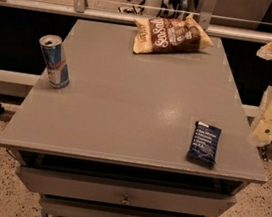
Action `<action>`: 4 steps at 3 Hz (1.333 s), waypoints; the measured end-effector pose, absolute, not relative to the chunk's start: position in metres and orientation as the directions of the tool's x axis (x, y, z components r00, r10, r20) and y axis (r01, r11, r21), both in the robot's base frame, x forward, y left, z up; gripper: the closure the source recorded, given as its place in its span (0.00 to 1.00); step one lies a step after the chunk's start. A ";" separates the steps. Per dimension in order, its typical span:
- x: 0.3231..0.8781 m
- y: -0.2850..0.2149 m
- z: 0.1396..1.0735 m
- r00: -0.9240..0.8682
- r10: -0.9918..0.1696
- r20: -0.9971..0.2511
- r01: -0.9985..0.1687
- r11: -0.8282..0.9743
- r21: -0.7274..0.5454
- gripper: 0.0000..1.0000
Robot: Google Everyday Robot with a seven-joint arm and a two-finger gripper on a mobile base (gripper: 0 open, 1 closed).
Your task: Move brown chip bag near rxbar blueberry
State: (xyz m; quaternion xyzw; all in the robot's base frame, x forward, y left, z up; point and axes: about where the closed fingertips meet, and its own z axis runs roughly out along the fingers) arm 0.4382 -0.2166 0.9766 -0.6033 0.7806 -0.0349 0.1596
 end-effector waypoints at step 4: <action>0.591 -0.220 0.997 -0.120 -0.836 -0.535 -0.822 0.386 -0.418 0.00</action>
Offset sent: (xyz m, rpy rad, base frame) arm 0.0645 -0.0274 0.0136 0.1846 -0.2361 -0.0189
